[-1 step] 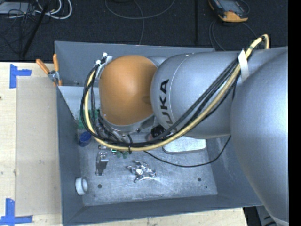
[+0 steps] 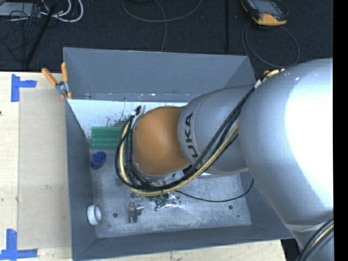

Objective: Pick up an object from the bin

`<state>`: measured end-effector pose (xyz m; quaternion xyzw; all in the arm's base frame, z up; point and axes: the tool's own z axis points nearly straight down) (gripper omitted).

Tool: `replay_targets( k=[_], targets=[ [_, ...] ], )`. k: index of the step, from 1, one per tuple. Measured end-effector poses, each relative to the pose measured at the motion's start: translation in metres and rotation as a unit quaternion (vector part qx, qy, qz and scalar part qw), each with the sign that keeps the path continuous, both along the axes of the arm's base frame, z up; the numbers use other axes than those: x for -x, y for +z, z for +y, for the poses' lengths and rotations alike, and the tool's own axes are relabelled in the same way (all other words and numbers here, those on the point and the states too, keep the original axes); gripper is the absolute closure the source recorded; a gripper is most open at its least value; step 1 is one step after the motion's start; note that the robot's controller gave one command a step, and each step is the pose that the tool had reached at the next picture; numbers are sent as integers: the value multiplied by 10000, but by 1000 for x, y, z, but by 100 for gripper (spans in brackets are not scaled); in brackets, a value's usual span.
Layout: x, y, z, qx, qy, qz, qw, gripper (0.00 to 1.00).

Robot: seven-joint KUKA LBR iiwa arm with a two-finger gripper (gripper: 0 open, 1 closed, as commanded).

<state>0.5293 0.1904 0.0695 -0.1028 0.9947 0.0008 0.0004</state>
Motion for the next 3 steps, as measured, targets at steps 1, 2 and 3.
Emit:
replay_targets(
  k=[1,2,3],
  targets=[
    [-10,53,-72,20,-594,-15,9982,0],
    [10,0,-130,-6,-504,-4,9987,0],
    [9,3,-128,1,-498,2,9988,100]
  ],
)
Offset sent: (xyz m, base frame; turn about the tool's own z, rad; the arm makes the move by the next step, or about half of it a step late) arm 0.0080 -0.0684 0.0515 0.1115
